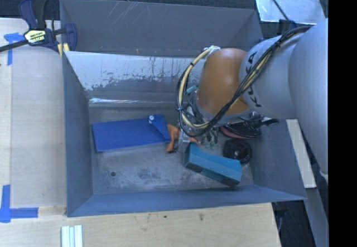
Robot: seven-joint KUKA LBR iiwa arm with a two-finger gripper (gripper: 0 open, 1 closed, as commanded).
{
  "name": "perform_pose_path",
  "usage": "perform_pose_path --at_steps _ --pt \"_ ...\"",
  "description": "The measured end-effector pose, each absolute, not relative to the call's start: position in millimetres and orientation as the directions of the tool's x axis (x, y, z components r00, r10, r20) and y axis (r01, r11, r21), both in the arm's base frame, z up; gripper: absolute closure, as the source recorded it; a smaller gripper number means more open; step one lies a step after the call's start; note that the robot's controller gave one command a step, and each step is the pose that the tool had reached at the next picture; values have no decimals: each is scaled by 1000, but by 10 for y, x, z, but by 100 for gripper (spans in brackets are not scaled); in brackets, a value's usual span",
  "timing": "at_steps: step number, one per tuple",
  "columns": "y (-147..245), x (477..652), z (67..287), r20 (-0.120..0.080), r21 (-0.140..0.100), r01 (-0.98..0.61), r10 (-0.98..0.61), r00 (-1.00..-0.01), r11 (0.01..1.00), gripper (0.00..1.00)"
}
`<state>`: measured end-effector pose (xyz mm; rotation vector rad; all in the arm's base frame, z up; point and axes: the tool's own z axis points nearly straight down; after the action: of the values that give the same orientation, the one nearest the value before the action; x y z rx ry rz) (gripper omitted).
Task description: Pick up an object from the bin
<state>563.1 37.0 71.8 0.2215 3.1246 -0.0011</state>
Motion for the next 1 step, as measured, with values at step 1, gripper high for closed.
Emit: perform_pose_path --at_steps 1 --pt "398 5539 1204 4 -1 138 138 -990 990 100"
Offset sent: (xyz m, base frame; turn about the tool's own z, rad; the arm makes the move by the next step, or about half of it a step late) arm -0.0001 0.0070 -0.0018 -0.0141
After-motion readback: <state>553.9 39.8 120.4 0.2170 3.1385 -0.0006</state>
